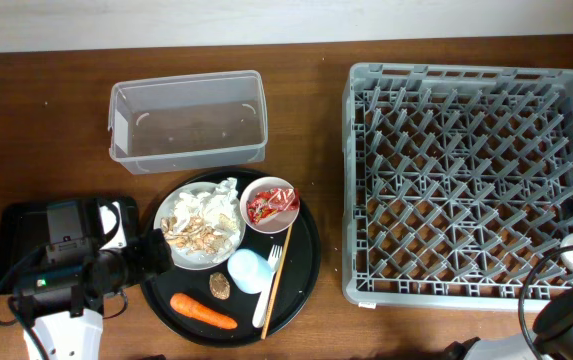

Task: Sort waste into correct bins and load items into the dishwasher rack
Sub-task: 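Carry the white cup with the right gripper to the rack's right edge, then lower the white cup into the rack and release it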

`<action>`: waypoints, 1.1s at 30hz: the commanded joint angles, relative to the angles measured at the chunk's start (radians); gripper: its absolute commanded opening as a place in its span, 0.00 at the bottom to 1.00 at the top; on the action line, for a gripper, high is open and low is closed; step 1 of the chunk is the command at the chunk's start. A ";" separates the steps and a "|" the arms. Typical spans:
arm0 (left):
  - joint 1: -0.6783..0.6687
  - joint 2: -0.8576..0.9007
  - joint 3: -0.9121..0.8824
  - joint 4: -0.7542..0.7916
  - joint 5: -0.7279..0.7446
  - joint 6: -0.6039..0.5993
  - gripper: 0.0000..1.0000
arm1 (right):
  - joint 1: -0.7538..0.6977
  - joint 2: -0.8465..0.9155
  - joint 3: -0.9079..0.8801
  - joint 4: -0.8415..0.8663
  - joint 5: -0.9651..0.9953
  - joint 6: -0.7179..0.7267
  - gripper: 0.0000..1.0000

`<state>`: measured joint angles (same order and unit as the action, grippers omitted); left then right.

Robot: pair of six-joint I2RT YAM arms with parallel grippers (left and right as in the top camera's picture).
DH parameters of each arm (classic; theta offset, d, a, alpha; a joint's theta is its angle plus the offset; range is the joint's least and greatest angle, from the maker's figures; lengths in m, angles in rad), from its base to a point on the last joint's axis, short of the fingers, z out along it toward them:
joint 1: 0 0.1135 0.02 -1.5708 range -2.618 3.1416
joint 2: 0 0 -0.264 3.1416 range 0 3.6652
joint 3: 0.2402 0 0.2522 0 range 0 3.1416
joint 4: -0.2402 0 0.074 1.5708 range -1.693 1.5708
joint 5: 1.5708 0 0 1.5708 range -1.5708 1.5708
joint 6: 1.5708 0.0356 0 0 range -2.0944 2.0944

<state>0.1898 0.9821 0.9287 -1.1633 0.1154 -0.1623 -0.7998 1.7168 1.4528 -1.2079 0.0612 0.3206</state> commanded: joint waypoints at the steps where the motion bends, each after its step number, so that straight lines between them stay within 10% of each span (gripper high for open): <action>1: 0.005 0.000 0.021 -0.002 -0.004 -0.009 0.99 | -0.005 -0.030 0.006 -0.005 -0.044 -0.003 0.81; 8: 0.005 0.000 0.021 -0.001 -0.004 -0.009 0.99 | -0.005 -0.048 0.006 -0.033 -0.058 -0.035 0.63; 33: 0.005 0.000 0.021 0.000 -0.008 -0.009 0.99 | -0.005 0.041 -0.006 0.017 -0.030 -0.027 0.63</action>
<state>0.1894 0.9821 0.9287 -1.1633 0.1154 -0.1623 -0.7998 1.7348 1.4528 -1.2186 0.0544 0.3084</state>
